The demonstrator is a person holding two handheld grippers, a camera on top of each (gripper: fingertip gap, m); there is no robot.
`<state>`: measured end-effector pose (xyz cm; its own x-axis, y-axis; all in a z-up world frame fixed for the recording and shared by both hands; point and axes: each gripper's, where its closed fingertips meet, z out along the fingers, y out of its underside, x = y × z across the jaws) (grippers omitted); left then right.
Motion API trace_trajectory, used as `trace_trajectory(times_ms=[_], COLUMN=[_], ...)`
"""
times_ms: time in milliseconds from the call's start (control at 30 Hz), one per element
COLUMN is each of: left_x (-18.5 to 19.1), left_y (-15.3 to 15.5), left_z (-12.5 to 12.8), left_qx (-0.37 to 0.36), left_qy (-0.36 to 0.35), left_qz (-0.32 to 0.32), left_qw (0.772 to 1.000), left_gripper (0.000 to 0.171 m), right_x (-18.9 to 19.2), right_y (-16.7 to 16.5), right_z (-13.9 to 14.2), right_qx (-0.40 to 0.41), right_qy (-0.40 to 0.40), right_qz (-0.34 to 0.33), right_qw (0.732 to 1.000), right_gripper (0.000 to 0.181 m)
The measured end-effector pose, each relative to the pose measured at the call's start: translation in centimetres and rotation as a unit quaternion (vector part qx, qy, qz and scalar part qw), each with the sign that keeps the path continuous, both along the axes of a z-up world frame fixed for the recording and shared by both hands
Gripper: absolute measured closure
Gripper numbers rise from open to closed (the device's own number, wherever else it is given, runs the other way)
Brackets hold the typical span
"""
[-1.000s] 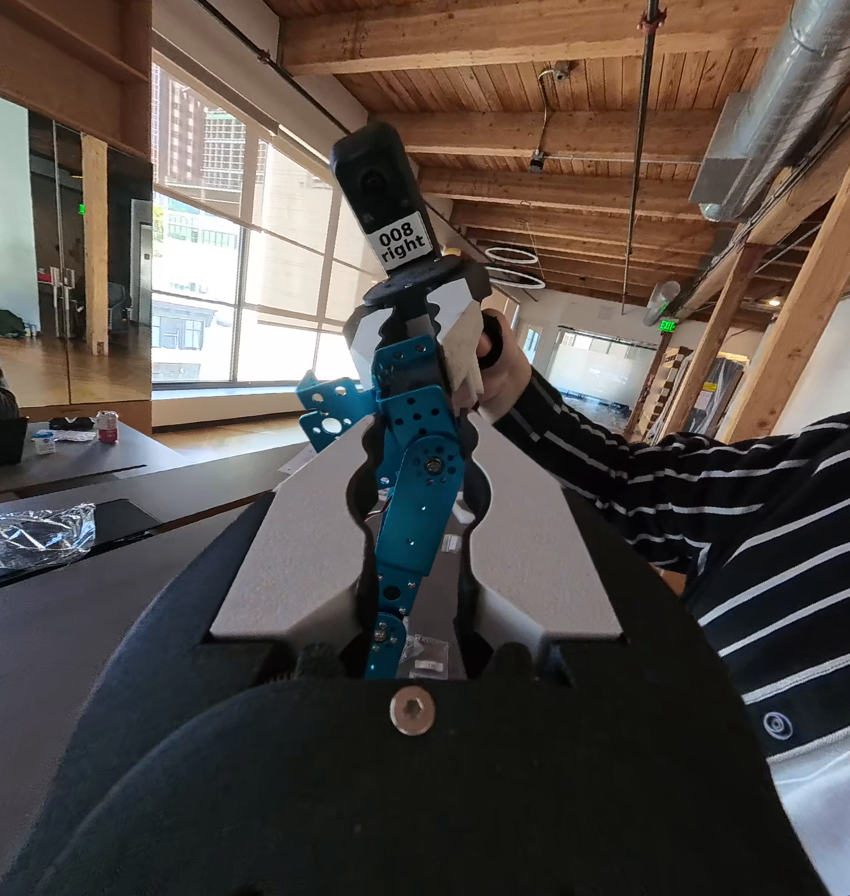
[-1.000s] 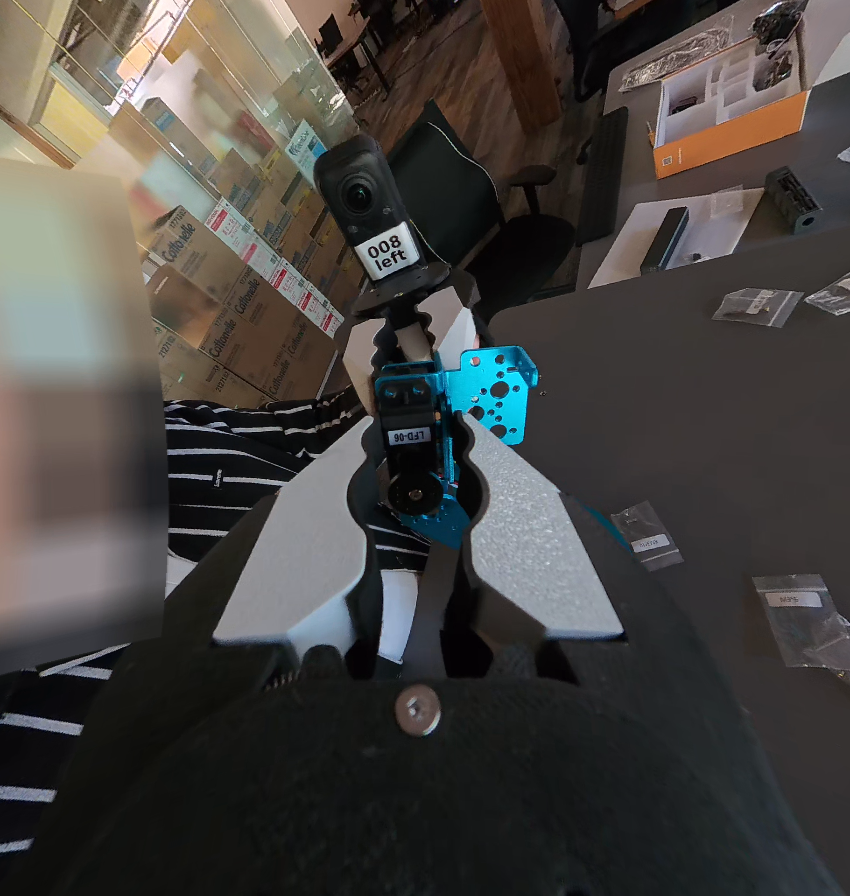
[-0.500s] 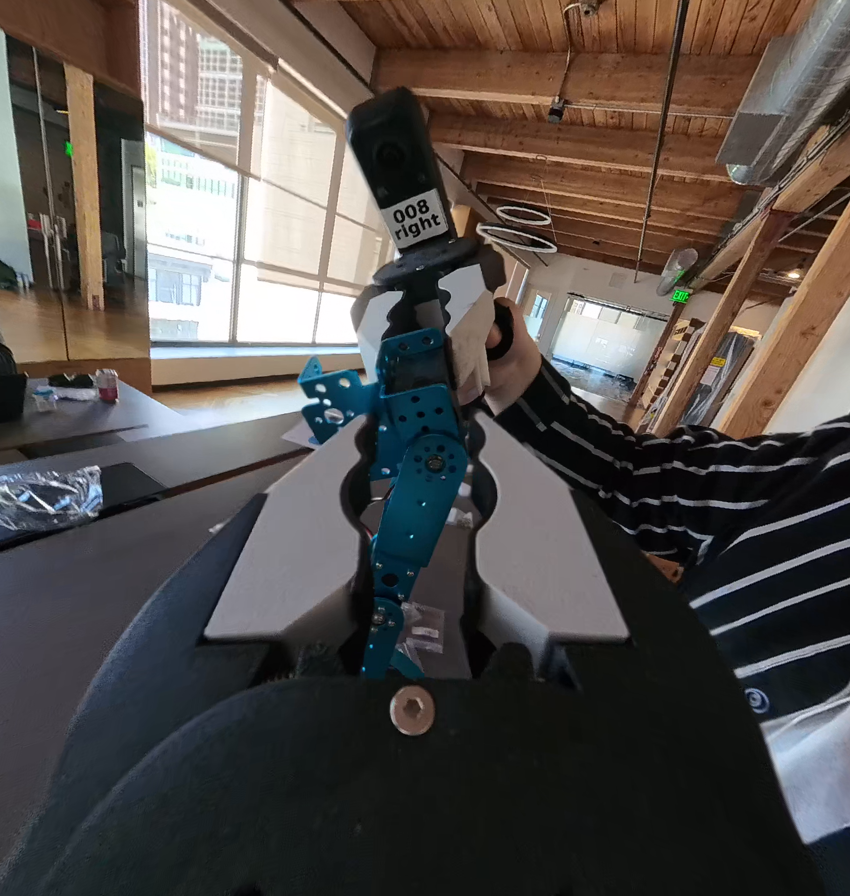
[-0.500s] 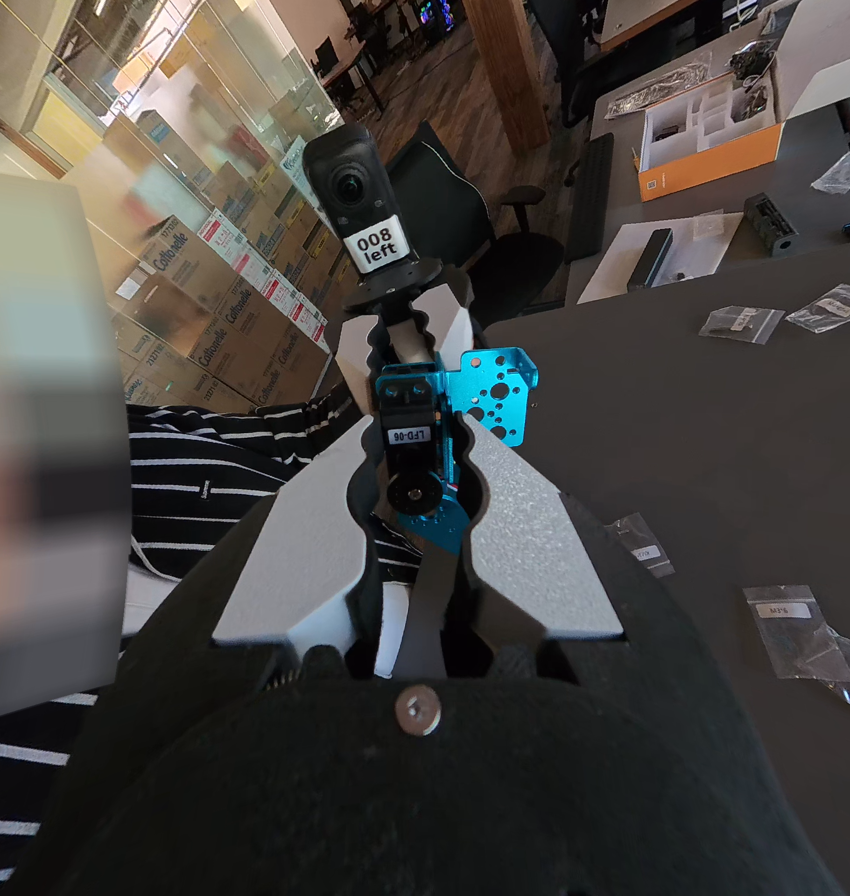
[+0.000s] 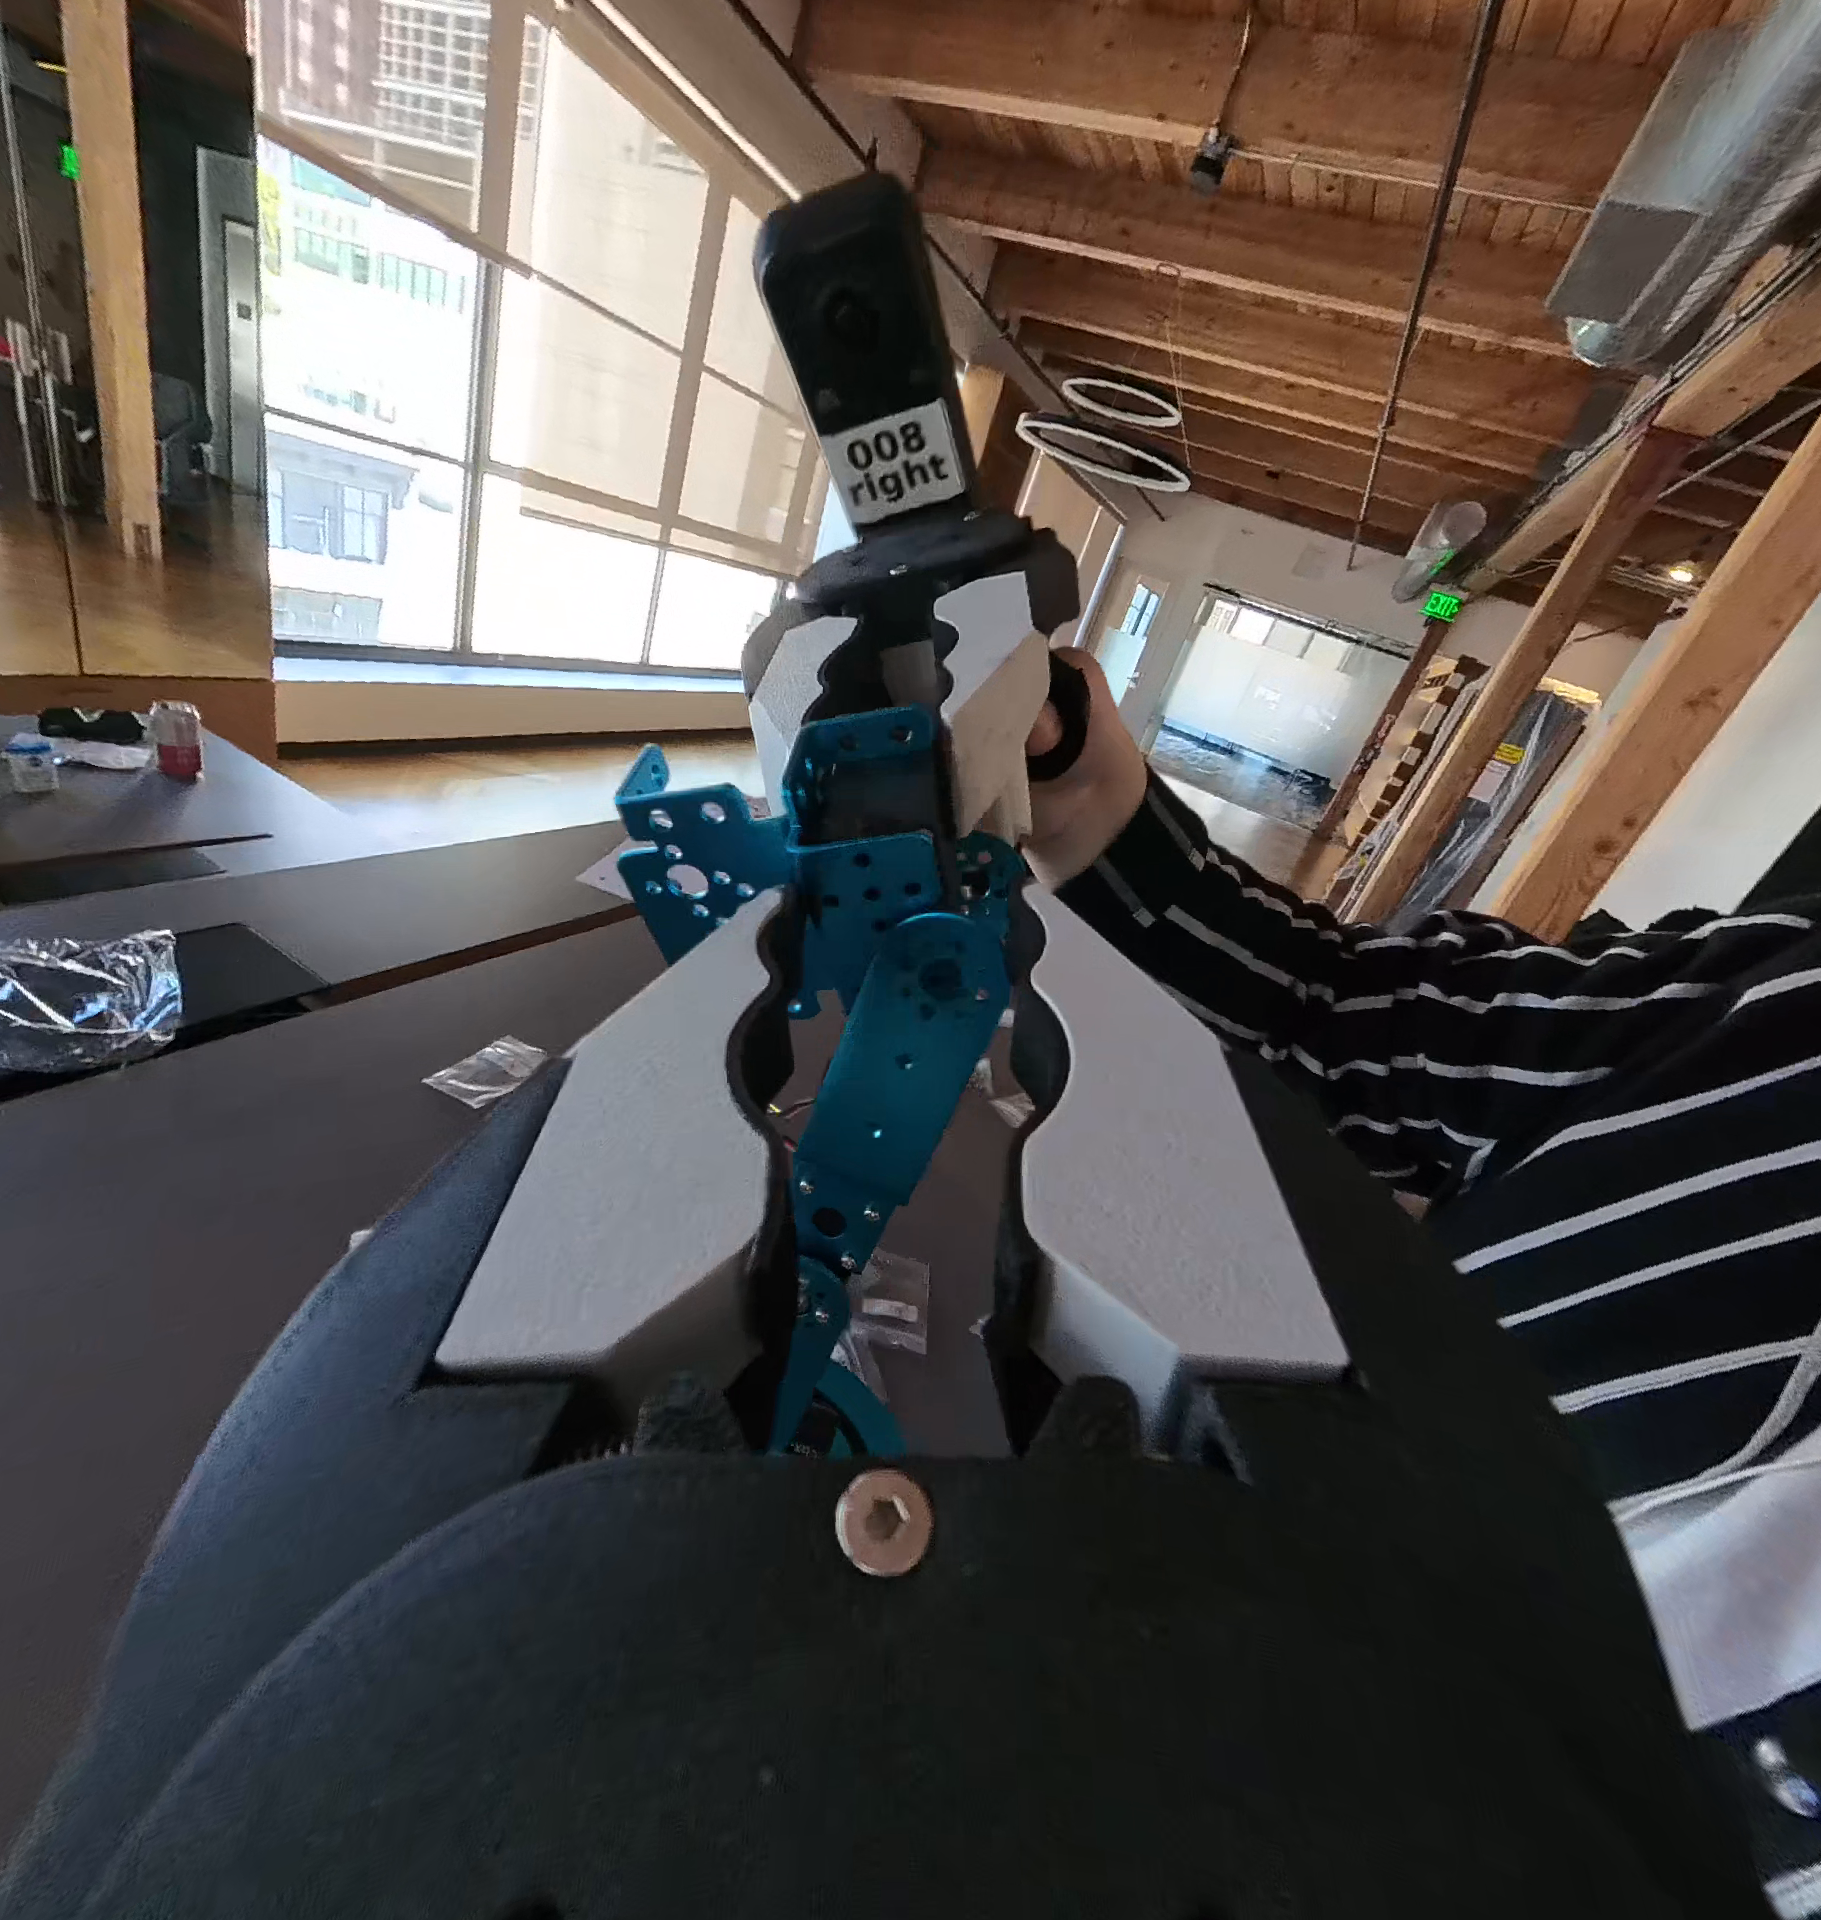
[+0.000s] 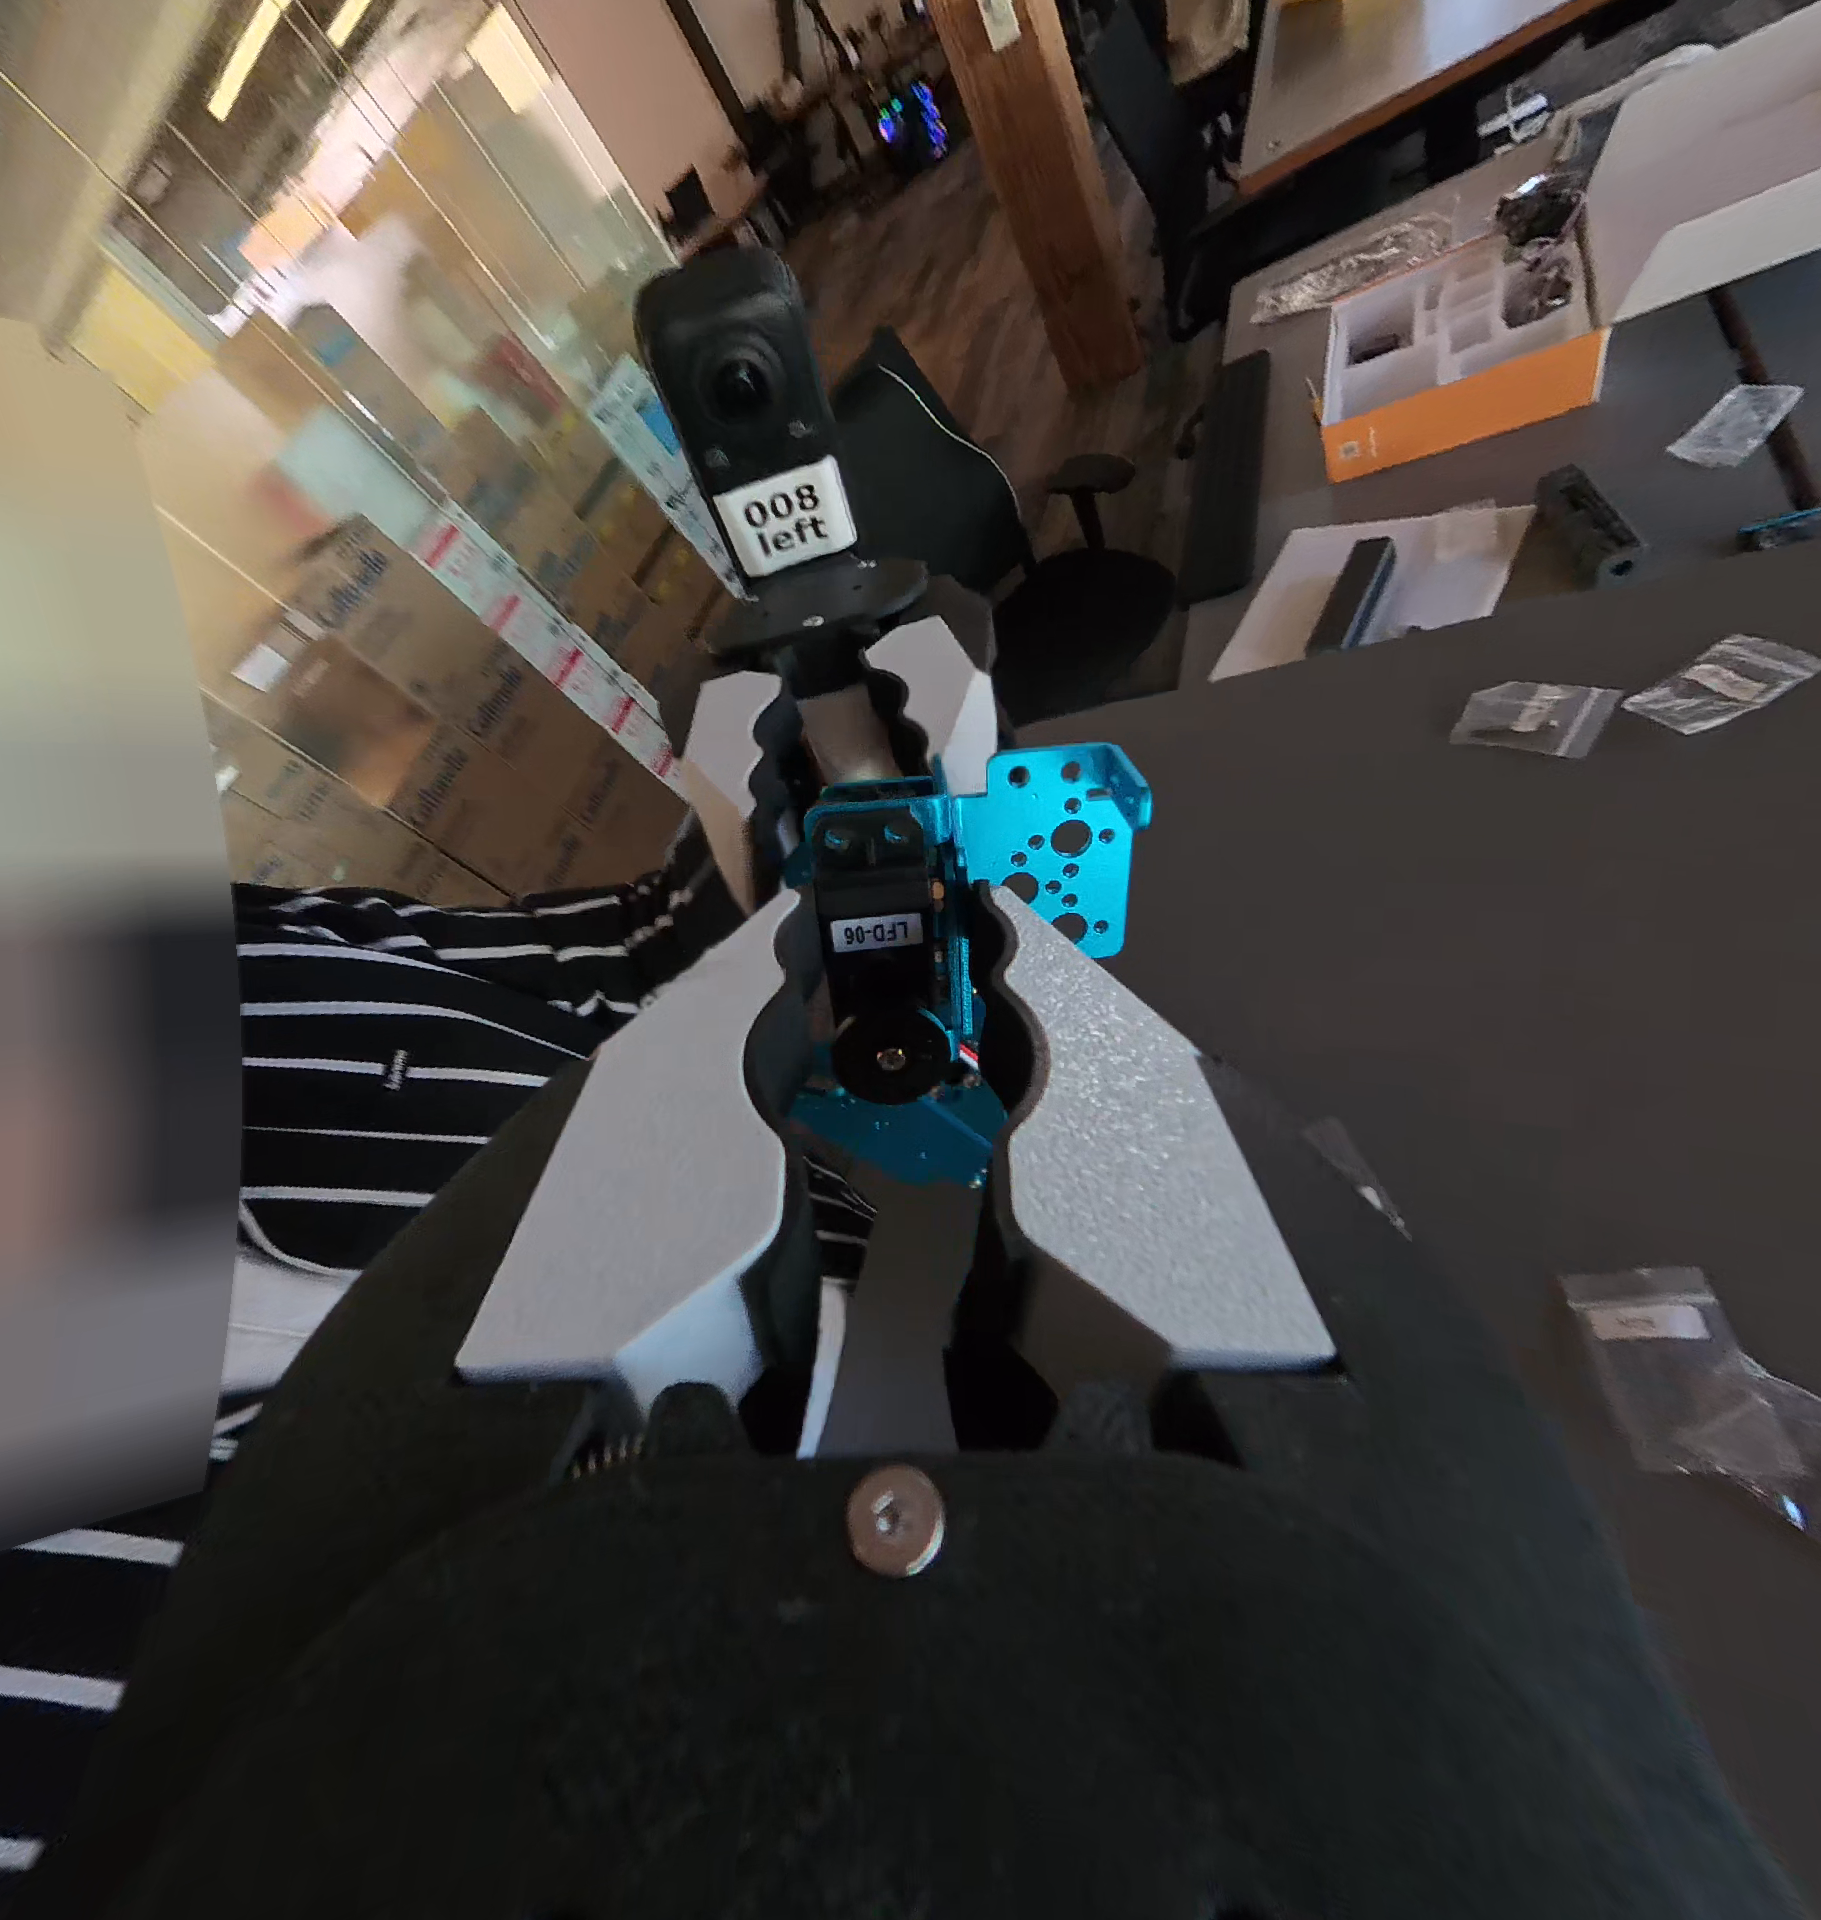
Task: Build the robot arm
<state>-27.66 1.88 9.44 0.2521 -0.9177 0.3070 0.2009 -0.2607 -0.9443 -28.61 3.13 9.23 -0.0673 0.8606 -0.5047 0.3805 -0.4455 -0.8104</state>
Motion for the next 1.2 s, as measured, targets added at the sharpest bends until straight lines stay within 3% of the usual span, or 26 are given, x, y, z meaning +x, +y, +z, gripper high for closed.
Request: trace_trajectory(times_ms=[133, 300, 633, 833, 1200], left_x=[-0.3, -1.8, -0.7, -0.6, -0.6], left_y=[-0.2, 0.1, 0.5, 0.9, 1.3], left_z=[0.7, 1.1, 1.2, 1.1, 1.1], left_qx=[-0.004, -0.007, -0.010, -0.007, -0.011], left_qy=[-0.038, -0.084, -0.040, -0.026, -0.032], left_qz=[-0.017, -0.017, -0.032, -0.020, -0.020], left_qw=[0.999, 0.996, 0.999, 0.999, 0.999], left_gripper=[0.117, 0.115, 0.120, 0.114, 0.120], right_x=[0.0, 0.0, 0.2, 0.1, 0.2], right_y=[-0.2, -0.4, -0.3, -0.3, -0.4], right_z=[0.2, 0.4, 0.8, 0.8, 1.4], right_qx=[-0.010, -0.018, 0.007, 0.020, 0.052], right_qy=[0.015, 0.042, 0.079, 0.075, 0.081], right_qz=[0.006, 0.015, 0.034, 0.026, 0.026], right_qw=[1.000, 0.999, 0.996, 0.997, 0.995], right_gripper=[0.155, 0.155, 0.155, 0.155, 0.155])
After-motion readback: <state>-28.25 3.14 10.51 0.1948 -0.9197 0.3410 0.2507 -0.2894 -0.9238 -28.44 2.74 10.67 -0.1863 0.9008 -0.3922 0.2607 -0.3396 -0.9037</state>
